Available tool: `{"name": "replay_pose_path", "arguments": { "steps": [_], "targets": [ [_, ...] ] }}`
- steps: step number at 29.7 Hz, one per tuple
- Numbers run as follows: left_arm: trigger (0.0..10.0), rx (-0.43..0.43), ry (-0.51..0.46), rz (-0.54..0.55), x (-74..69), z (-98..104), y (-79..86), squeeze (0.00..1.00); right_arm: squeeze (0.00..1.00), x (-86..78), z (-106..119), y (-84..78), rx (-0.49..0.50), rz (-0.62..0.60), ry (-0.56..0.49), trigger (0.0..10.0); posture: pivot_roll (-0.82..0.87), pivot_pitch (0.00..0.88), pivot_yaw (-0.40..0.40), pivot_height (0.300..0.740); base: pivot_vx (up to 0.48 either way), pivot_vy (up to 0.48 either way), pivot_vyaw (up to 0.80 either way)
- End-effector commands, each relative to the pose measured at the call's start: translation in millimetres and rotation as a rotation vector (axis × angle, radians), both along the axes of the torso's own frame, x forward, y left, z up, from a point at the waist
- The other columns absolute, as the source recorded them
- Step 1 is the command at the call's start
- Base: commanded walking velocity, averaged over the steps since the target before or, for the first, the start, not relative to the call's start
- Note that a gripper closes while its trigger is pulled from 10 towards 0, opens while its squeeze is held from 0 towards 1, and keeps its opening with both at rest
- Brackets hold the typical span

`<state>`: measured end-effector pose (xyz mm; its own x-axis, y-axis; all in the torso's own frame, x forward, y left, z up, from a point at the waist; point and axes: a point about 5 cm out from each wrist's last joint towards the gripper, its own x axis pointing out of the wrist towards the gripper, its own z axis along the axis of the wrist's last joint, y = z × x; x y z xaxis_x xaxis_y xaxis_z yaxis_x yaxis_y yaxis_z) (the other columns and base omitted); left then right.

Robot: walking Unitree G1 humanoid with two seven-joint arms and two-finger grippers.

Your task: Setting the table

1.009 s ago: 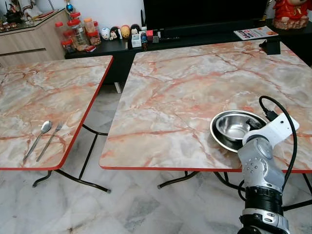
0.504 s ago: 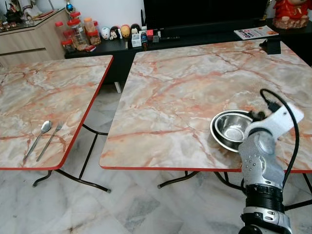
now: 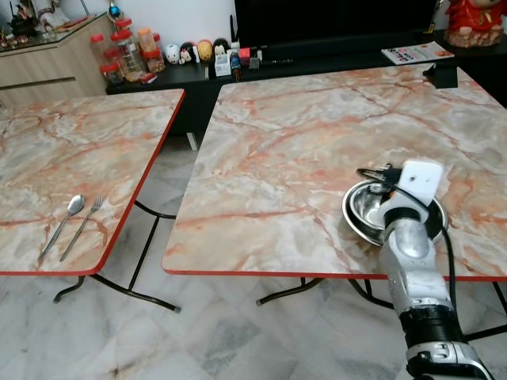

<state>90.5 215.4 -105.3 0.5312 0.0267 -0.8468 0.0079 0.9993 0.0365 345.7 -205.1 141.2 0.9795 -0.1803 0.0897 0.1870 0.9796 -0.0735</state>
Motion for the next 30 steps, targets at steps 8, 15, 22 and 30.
{"name": "replay_pose_path", "arguments": {
  "steps": [8, 15, 22, 30],
  "targets": [
    [10.0, 0.025, -0.012, 0.014, -1.8, 1.5, 7.2, 0.00, 0.00, 9.9, -5.4, 4.2, -0.047, 0.053, -0.025, 10.0, -0.13, 0.004, 0.109, 0.736, 0.000, 0.000, 0.00],
    [10.0, 0.020, -0.011, 0.029, -2.1, 1.2, 6.4, 0.00, 0.00, 11.2, -7.0, 4.7, -0.053, 0.055, -0.035, 10.0, -0.14, 0.000, 0.103, 0.736, 0.000, 0.000, 0.00],
    [10.0, 0.019, -0.009, 0.026, -1.7, 0.9, 5.3, 0.00, 0.00, 12.0, -5.9, 3.6, -0.049, 0.055, -0.058, 10.0, -0.14, 0.000, 0.099, 0.736, 0.000, 0.145, 0.00],
    [10.0, 0.018, -0.009, 0.028, -1.8, 0.8, 5.2, 0.00, 0.00, 5.7, -11.4, 3.9, -0.037, 0.068, -0.081, 10.0, -0.14, 0.000, 0.102, 0.736, 0.000, 0.261, 0.00]
  ]
}}
